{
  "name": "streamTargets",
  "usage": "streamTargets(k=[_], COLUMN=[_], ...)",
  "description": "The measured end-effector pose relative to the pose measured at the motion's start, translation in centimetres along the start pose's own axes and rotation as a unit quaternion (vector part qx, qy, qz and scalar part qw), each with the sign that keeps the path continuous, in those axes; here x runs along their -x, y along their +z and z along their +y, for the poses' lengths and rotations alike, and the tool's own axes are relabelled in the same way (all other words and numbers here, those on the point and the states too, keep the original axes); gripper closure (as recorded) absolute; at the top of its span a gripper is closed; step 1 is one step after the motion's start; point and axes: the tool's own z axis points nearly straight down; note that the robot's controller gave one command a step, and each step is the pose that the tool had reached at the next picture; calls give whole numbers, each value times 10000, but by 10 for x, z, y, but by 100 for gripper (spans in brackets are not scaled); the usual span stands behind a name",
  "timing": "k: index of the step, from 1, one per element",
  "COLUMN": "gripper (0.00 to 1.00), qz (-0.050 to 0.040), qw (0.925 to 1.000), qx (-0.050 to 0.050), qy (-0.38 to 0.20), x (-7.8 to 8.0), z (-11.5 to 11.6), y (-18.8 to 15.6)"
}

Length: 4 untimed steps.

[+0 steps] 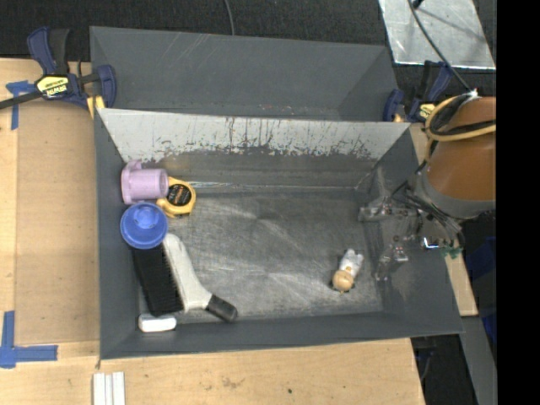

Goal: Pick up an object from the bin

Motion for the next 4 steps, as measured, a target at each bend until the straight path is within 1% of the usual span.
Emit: streamTargets(k=[1,2,3,4], gripper=[0,0,0,0], qz=[-37,-70,-28,-21], qw=[10000,9994,9975,9984], qx=[-8,-21,-3,-3], qy=[-10,-333,-704,-559], x=[2,3,-12,-11], z=[0,3,14,25], y=[-4,12,48,58])
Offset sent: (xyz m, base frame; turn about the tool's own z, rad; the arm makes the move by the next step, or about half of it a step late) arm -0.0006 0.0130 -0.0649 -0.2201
